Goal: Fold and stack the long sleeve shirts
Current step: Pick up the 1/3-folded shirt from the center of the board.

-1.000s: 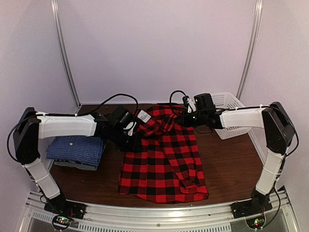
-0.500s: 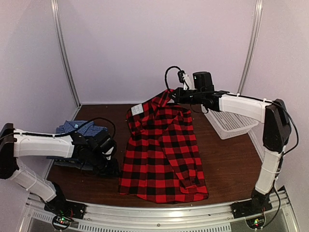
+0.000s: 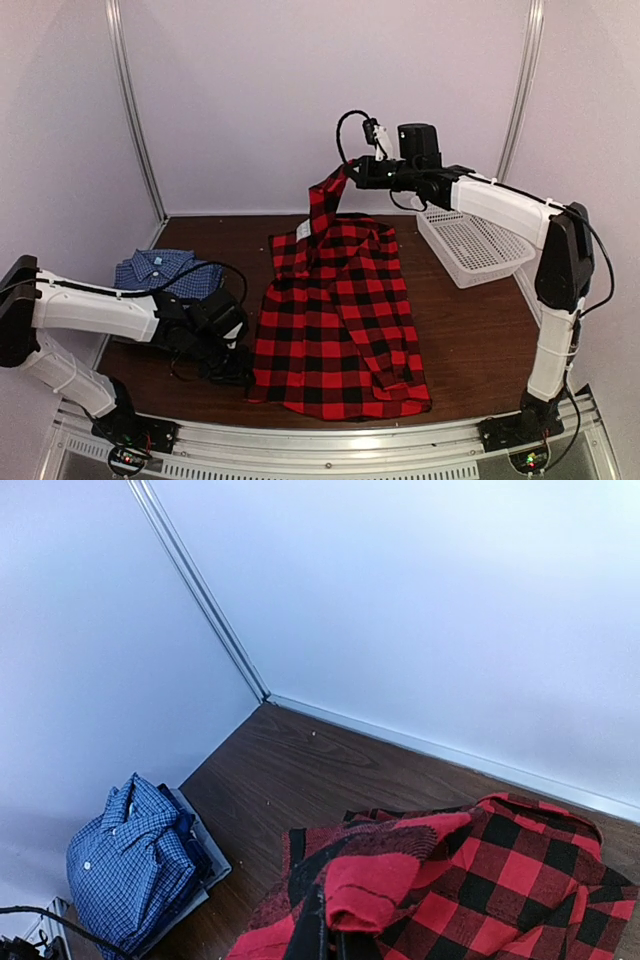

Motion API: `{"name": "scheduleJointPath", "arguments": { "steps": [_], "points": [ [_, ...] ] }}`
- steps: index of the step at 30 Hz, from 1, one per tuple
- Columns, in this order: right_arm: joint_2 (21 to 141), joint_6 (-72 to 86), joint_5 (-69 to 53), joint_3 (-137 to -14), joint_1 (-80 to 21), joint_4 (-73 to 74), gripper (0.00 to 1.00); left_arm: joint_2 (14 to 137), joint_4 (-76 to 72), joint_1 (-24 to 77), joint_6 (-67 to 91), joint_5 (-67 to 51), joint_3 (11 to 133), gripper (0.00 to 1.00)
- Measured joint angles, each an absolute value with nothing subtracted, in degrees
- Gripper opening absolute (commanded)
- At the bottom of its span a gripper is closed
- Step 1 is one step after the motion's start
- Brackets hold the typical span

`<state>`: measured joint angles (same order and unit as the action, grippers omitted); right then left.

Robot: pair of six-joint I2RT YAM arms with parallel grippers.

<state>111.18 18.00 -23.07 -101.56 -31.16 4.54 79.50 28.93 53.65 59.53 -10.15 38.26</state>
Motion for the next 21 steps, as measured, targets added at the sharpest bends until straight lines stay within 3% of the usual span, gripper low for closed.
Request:
{"name": "scheduleJointPath", "arguments": {
  "steps": [12,19,21],
  "points": [
    [111.31,15.99,-22.96,-108.42,-31.27,6.94,0.00,81.56,26.83,55.29,61.76,-11.27,37.47,0.23],
    [112.14,15.07,-22.61,-111.44,-31.27,8.10,0.00,81.80,26.65,56.25,63.20,-11.75,37.26,0.02],
    [112.57,14.85,-22.44,-112.57,-31.27,8.43,0.00,81.97,26.79,56.45,63.31,-11.84,37.26,0.00]
  ]
}}
